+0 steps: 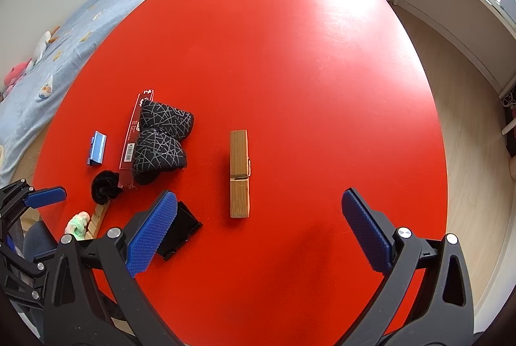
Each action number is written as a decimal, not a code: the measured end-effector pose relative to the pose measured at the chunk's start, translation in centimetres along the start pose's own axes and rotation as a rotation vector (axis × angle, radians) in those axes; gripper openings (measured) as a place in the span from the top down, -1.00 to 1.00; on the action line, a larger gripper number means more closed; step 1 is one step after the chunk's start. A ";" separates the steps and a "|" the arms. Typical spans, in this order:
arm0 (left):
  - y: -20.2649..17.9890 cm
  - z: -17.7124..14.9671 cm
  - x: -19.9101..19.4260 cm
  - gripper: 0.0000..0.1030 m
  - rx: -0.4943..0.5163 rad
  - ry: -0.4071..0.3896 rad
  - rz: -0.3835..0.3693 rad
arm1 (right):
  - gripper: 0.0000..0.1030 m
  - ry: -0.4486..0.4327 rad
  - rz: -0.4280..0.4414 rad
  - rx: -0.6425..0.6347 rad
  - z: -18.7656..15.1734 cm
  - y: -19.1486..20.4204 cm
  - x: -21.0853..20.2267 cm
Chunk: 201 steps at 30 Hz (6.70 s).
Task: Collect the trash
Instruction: 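Grasp the green sponge with the left gripper while the right grasps the clothespin, then carry the sponge and clothespin over the wastebasket and release both, then move both tools back over the table toward the remaining items, then grasp the blue card holder with the left gripper while the right grasps the black phone case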
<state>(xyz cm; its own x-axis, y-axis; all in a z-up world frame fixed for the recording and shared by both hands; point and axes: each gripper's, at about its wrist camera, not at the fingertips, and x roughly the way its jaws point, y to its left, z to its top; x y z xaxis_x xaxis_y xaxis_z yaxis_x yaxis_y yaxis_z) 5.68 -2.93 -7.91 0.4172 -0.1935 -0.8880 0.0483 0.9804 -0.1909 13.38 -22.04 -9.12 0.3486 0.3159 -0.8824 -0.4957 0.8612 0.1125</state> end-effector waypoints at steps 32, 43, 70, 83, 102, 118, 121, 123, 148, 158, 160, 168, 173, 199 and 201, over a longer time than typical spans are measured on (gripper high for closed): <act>0.4 0.0 -0.3 0.65 0.010 -0.005 0.022 | 0.78 -0.006 -0.017 -0.027 0.4 0.4 0.4; 0.3 -0.2 -1.3 0.65 0.014 -0.022 0.028 | 0.78 -0.026 -0.013 -0.021 0.0 0.4 -1.0; -3.3 -3.6 -7.9 0.65 0.091 -0.131 -0.013 | 0.78 -0.163 0.087 -0.098 -9.1 4.3 -13.5; -5.6 -6.4 -8.6 0.65 0.123 -0.121 -0.065 | 0.78 -0.128 0.129 -0.126 -13.3 6.1 -15.1; -6.1 -7.8 -7.6 0.45 0.130 -0.079 -0.089 | 0.69 -0.067 0.186 -0.116 -15.1 6.6 -13.7; -4.9 -7.9 -7.8 -0.85 0.084 -0.111 -0.029 | -0.90 -0.082 0.150 -0.061 -15.1 5.3 -13.3; -4.9 -7.9 -7.8 -0.85 0.085 -0.110 -0.031 | -0.90 -0.080 0.152 -0.060 -15.1 5.3 -13.3; -4.9 -7.9 -7.8 -0.85 0.084 -0.111 -0.032 | -0.91 -0.080 0.153 -0.060 -15.2 5.2 -13.3; -1.3 -4.1 -8.6 -0.85 0.078 -0.144 -0.016 | -0.91 -0.098 0.151 -0.120 -10.9 4.6 -12.7; 0.9 -0.8 -8.1 -0.85 0.125 -0.142 0.020 | -0.91 -0.090 0.129 -0.209 -6.4 4.6 -11.2; 1.3 -0.3 -7.6 -0.85 0.147 -0.135 0.031 | -0.91 -0.083 0.133 -0.233 -5.7 4.6 -10.7; 2.7 1.8 -5.5 -0.85 0.228 -0.105 0.021 | -0.91 -0.036 0.137 -0.332 -3.3 4.8 -8.2; 3.1 3.0 -4.2 -0.85 0.299 -0.089 0.005 | -0.91 -0.016 0.147 -0.408 -2.3 5.3 -6.5; 4.3 4.9 2.5 -0.85 0.524 0.032 -0.051 | -0.77 0.068 0.227 -0.575 -2.0 5.8 -1.0; 4.1 4.8 2.5 -0.85 0.538 0.028 -0.063 | -0.62 0.075 0.226 -0.582 -2.3 5.9 -0.8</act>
<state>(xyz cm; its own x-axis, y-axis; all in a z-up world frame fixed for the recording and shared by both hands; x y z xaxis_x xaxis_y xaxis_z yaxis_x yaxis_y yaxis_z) 11.31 0.83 -8.86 0.3750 -0.2461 -0.8938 0.5335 0.8457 -0.0091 8.38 -18.14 -8.77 0.1385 0.4174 -0.8981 -0.9099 0.4117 0.0510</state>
